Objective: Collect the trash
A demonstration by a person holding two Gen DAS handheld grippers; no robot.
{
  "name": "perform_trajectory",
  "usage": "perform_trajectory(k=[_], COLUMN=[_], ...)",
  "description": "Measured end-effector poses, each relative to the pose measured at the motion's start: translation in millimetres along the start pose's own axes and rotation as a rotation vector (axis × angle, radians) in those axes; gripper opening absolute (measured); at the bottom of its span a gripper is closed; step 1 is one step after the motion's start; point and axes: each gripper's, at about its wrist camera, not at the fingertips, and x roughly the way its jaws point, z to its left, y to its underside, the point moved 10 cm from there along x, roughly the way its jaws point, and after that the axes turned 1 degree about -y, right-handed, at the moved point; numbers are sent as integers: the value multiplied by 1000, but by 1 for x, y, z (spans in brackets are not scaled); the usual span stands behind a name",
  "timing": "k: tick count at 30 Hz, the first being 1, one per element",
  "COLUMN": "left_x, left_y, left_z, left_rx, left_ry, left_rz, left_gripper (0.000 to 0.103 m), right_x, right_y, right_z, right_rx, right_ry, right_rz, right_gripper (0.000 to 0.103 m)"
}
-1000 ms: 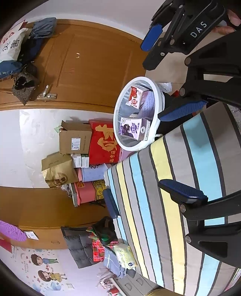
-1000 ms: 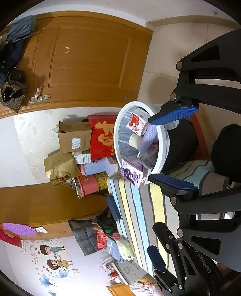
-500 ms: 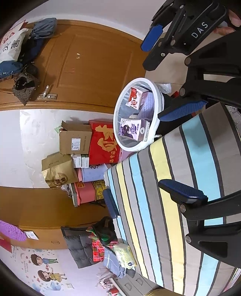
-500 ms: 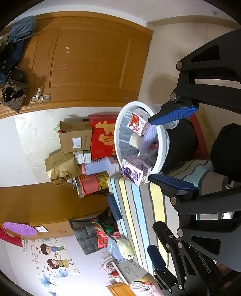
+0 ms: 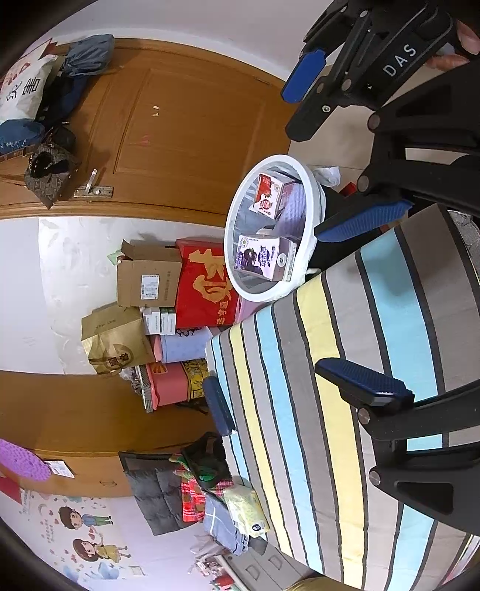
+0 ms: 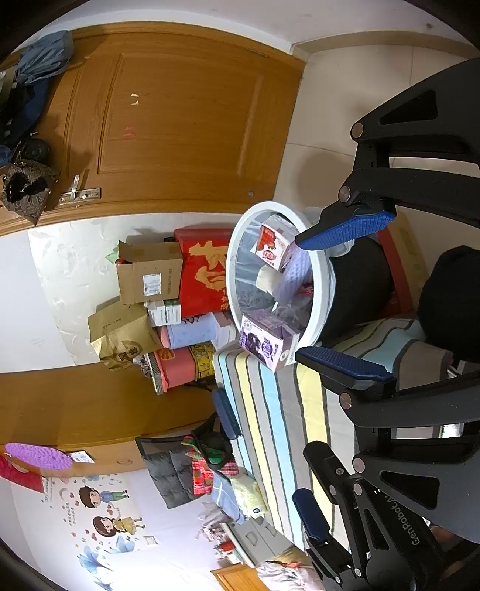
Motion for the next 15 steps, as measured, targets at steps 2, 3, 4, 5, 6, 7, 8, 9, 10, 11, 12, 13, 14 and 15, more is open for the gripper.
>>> perform_trajectory(k=[2,3,4,5,6,7,8,9,10,11,12,13,14,15], left_x=[0,0,0,1,1,2,2,2,1,1,0,0,0,0], left_y=[0,0,0,0,1,1,2,2,1,0,0,0,0,0], left_z=[0,0,-1,-1,-1,-1,0,1,1,1,1,-1,-1,0], left_rx=[3,2,6,10,10,8,4,1,1,4,2,3,5,2], left_ry=[-1,-3,-4,-7,-8,-3,-2,-4,-4,-3,-5,-5,-3,-6], left_rz=[0,2,0,-1,3,5,7,5,2,-2,-2,-4,-5,-7], left_gripper=[65,65,65,65,65,65,65,65,65,65,65,65,65,65], right_x=[0,0,0,0,0,0,0,0,0,0,-1,-1,-1,-1], right_y=[0,0,0,-1,-1,0,1,1,1,0,0,0,1,1], right_z=[-1,0,0,-1,-1,-1,-1,-1,-1,-1,-1,0,0,0], right_rx=[2,1,1,2,3,1,1,3,3,4,5,5,5,5], right_ry=[-1,-2,-3,-1,-2,-4,-4,-2,-2,-4,-3,-2,-2,-3], right_rz=[0,0,0,-1,1,1,2,2,1,-1,-1,-1,-1,-1], right_gripper=[56,56,56,56,56,56,56,56,56,56,56,56,56,56])
